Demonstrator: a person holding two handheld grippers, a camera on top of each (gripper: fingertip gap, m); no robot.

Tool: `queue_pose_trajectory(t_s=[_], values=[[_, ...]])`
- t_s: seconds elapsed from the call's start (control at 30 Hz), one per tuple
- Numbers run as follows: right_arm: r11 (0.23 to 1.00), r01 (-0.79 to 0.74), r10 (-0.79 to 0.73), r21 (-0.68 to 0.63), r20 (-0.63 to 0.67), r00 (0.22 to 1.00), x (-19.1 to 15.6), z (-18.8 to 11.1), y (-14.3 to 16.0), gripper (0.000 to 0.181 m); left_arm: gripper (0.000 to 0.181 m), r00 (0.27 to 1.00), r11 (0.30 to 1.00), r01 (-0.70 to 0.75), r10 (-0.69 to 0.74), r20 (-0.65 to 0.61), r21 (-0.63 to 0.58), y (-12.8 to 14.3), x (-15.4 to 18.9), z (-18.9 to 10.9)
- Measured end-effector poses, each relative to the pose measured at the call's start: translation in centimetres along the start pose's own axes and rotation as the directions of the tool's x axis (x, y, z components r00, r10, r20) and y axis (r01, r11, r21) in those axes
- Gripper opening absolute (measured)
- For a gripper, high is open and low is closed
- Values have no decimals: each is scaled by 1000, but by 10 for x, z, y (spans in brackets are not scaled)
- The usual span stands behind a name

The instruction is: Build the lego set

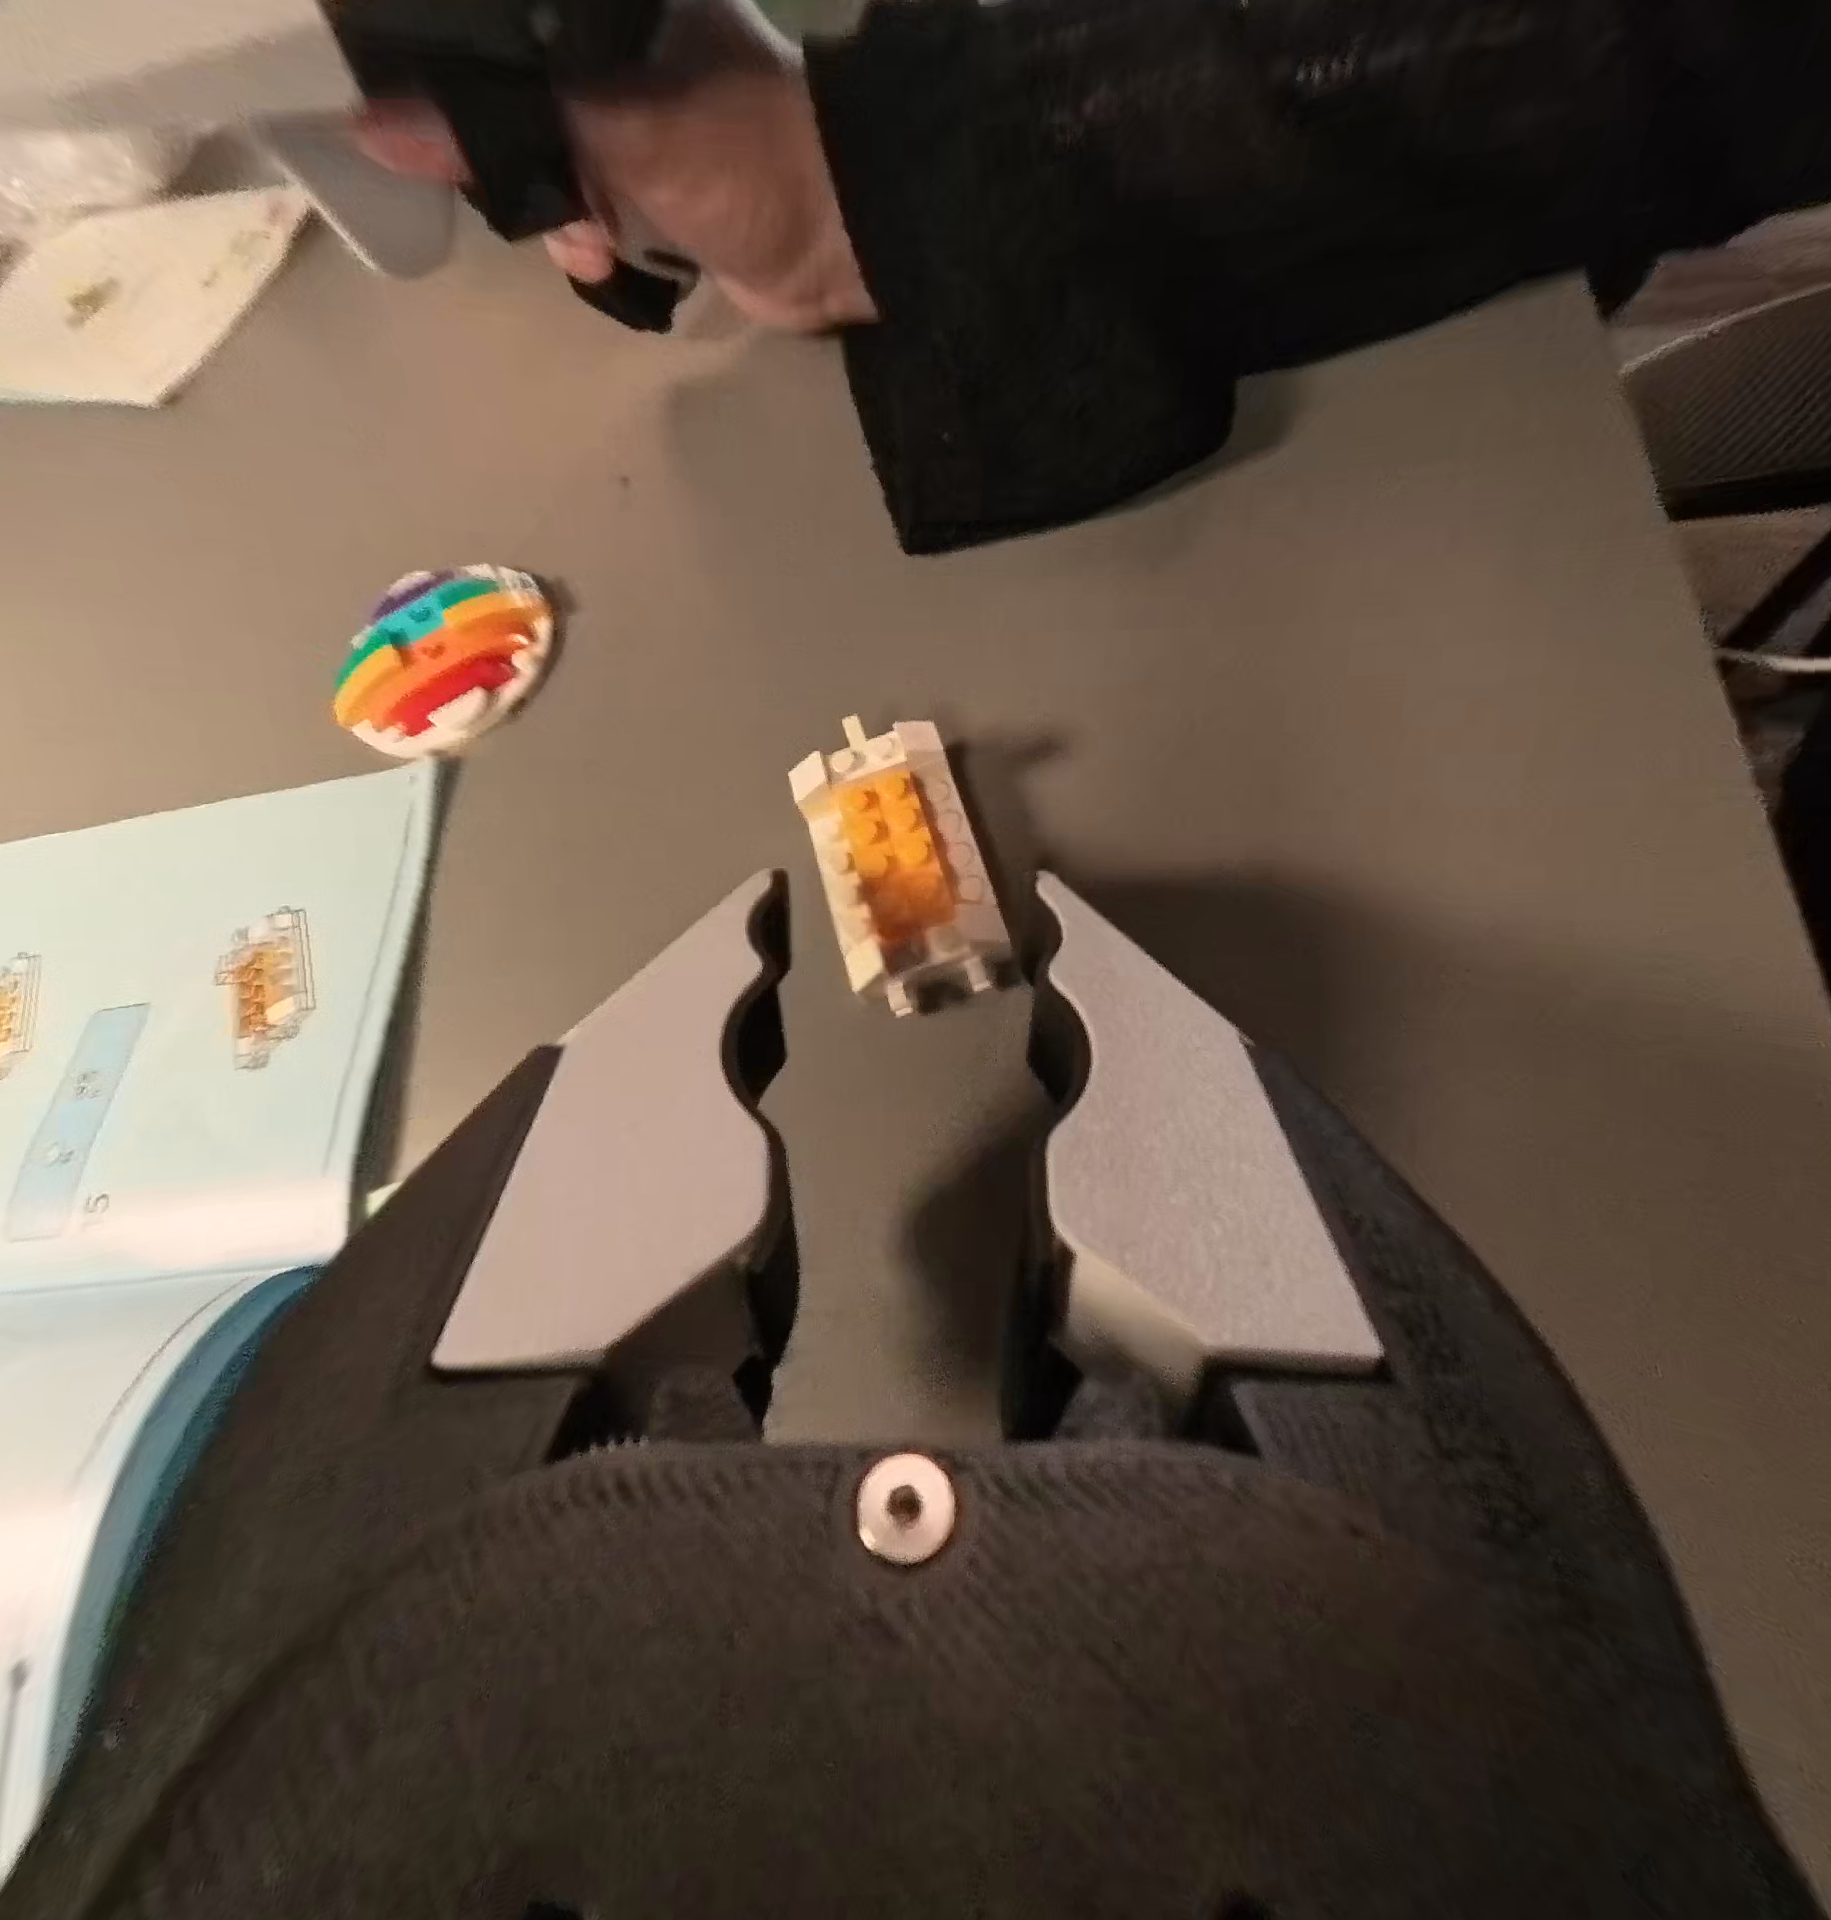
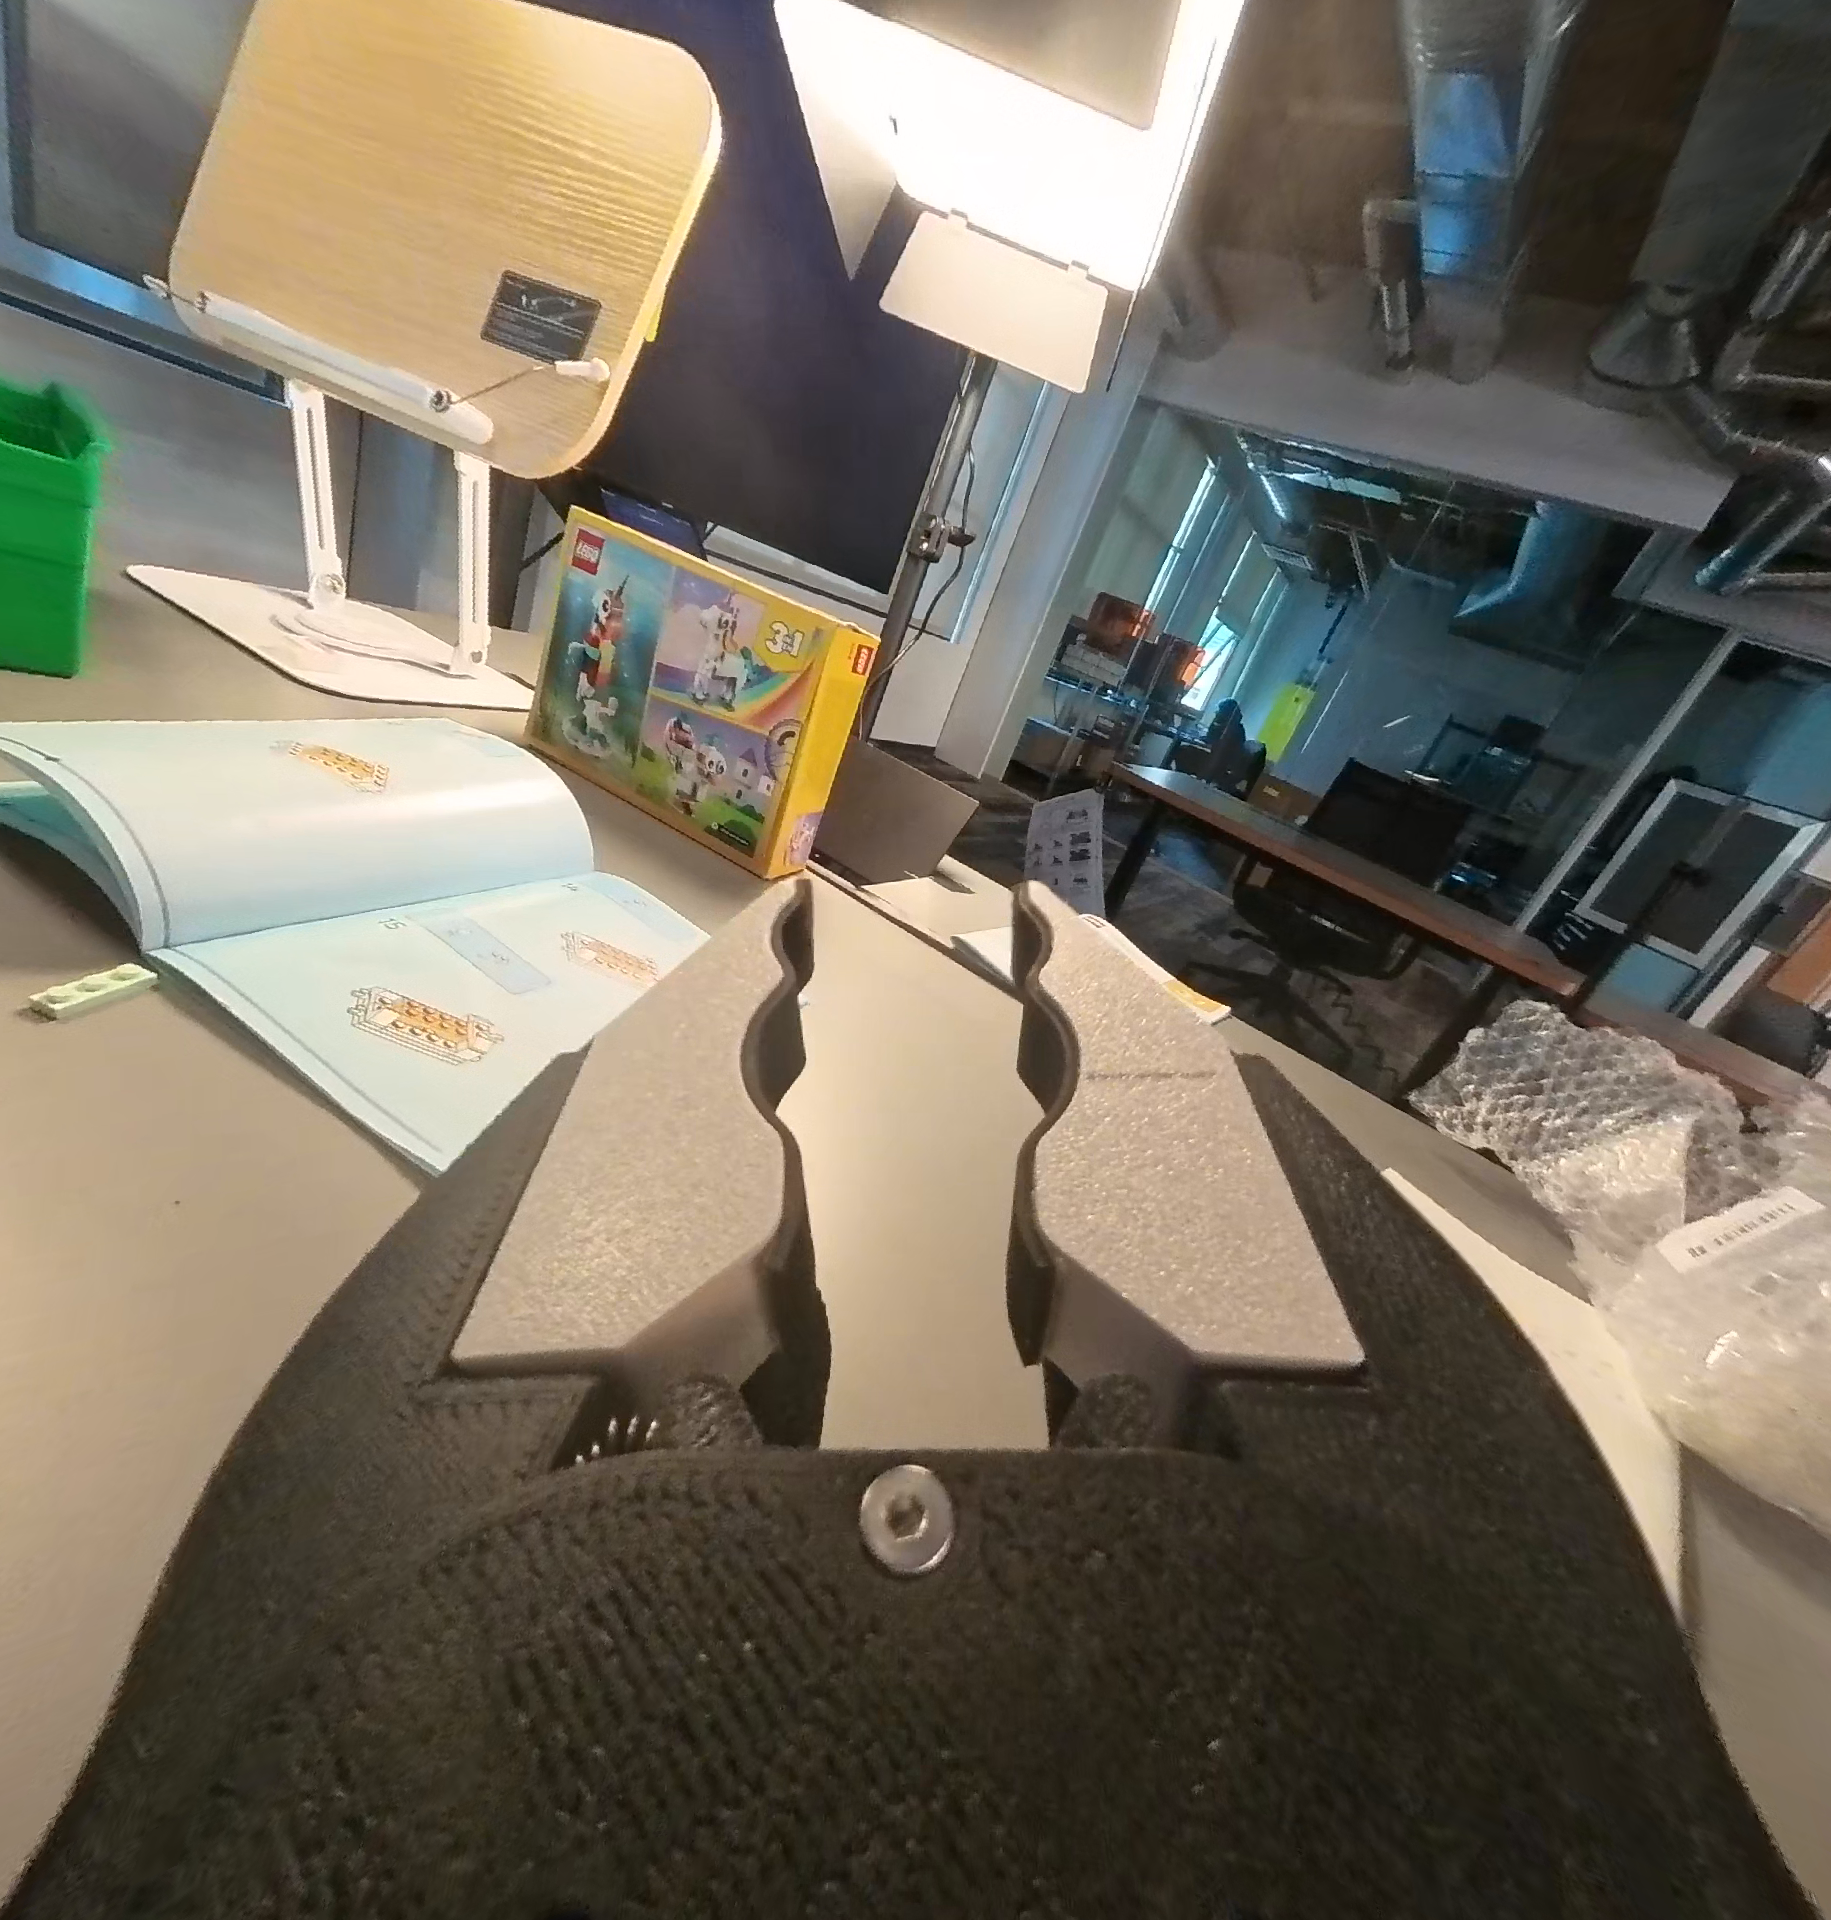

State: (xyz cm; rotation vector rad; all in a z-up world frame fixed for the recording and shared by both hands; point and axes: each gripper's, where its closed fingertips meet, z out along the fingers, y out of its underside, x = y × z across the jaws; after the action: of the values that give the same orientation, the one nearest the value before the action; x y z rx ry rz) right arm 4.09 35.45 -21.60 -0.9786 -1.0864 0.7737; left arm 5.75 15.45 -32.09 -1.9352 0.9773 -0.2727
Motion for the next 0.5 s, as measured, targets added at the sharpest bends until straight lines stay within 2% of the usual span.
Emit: queue_pose_trajectory(t_s=[0.03,0.1,0.17,0.23,0.3,0.33,0.4,0.5], values=[[1000,2,-2,3,-2,1000,0,0,0,36,44,1000,999,-8,7,30,34,-3,-5,-6],[1000,9,-9,12,-6,1000,1,-1,-2,36,43,985,990,-33,9,174,137,-15,-30,-26],[1000,20,-20,19,-6,1000,0,-1,-3,35,42,924,947,-69,-57,378,313,-34,-65,-64],[999,34,-33,21,-5,999,-1,-1,-3,34,37,808,870,-127,-189,558,477,-43,-98,-114],[998,65,-64,9,-33,997,4,1,0,33,35,695,804,-185,-300,654,565,-38,-118,-154],[996,85,-85,-4,-70,994,11,3,3,31,34,660,786,-204,-330,675,584,-34,-123,-165],[995,99,-101,-25,-145,984,28,8,9,30,34,632,774,-206,-363,685,599,-28,-129,-171],[995,93,-97,-32,-201,975,40,23,13,27,34,647,811,-169,-338,684,560,-20,-134,-150]])
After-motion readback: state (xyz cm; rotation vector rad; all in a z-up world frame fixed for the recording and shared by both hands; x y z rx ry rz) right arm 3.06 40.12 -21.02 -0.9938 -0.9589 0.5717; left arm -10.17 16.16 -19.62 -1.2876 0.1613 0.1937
